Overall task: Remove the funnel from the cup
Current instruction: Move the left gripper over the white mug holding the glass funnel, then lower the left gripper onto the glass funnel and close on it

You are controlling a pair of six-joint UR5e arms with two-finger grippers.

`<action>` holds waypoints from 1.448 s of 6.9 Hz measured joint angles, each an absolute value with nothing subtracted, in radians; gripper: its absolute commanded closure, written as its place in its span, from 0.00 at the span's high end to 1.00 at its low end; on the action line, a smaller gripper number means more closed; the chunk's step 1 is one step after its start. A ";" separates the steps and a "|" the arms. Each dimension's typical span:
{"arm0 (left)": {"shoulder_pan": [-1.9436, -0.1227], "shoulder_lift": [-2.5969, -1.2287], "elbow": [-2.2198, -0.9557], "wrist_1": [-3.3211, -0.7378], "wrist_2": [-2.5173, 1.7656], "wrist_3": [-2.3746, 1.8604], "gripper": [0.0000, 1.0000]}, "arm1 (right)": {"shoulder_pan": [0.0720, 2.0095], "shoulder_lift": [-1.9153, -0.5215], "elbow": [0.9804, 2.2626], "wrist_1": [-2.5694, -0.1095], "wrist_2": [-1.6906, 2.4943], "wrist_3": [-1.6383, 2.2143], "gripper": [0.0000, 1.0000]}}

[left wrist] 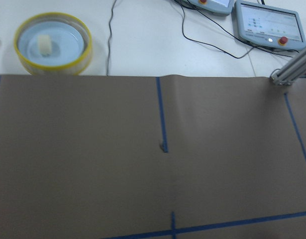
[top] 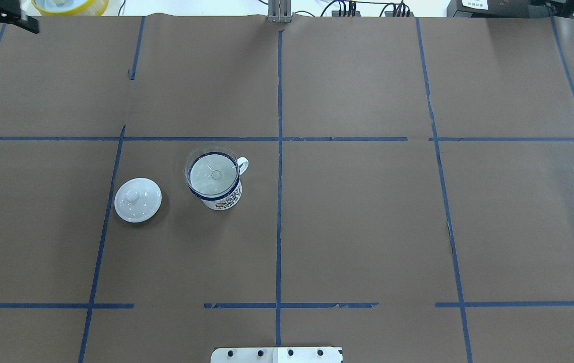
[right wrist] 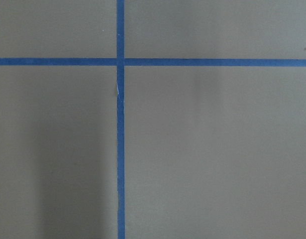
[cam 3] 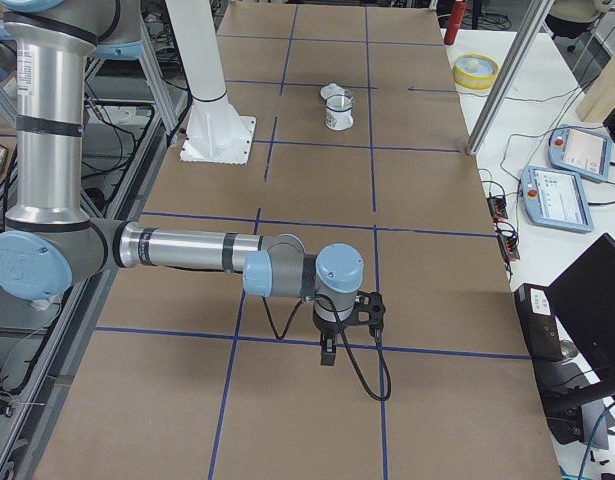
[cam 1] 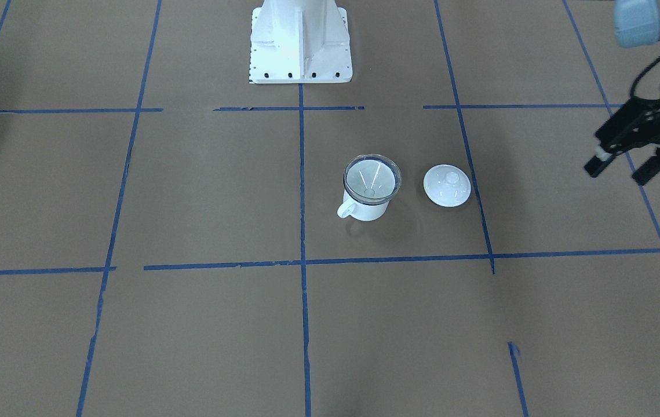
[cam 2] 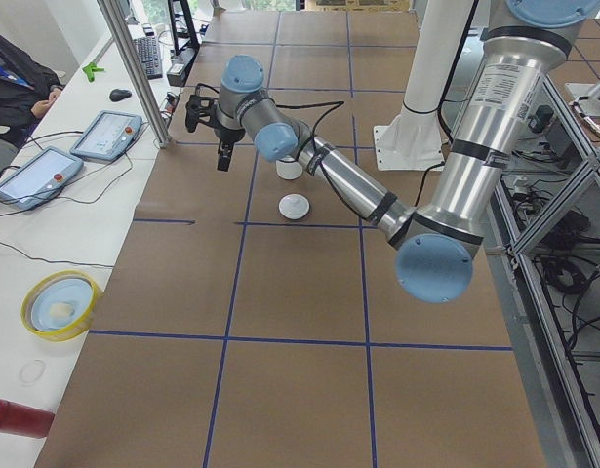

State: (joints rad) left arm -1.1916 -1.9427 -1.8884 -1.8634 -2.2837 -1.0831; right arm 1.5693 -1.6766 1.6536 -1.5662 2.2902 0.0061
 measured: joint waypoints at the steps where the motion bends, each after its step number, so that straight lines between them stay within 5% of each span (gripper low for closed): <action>1: -1.095 -2.021 -1.863 -1.861 -2.199 -1.297 1.00 | 1.569 -1.677 1.654 -1.566 2.290 0.006 1.00; 7: -0.747 -2.290 -1.707 -1.647 -1.993 -1.698 0.99 | 1.569 -1.677 1.654 -1.566 2.290 0.006 1.00; 8: -0.717 -2.330 -1.664 -1.603 -1.993 -1.697 0.84 | 1.569 -1.677 1.654 -1.566 2.290 0.006 1.00; 9: -0.697 -2.360 -1.611 -1.585 -1.993 -1.691 0.57 | 1.569 -1.677 1.654 -1.566 2.290 0.006 1.00; 10: -0.685 -2.378 -1.564 -1.578 -1.993 -1.677 0.57 | 1.569 -1.677 1.654 -1.566 2.290 0.006 1.00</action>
